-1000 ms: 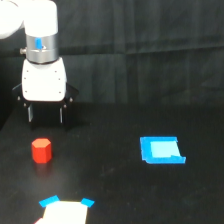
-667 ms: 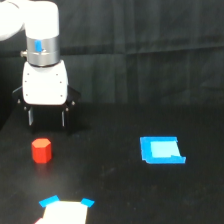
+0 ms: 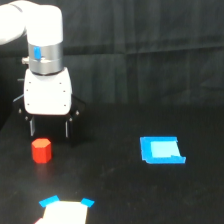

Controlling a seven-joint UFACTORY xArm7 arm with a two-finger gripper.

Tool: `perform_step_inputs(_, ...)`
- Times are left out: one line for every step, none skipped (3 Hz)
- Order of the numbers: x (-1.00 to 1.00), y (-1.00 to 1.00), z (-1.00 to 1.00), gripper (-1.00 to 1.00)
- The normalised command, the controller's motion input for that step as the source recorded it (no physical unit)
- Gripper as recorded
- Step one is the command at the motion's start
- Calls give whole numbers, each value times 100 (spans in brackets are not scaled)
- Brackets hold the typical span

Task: Pick up the red object from the table

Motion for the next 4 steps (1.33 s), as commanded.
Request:
perform_step_inputs(63, -100, -20, 77)
perform_step_inputs(100, -100, -6, 100)
perform_step_inputs(38, -9, -40, -91)
perform_step_inputs(0, -4, -17, -100)
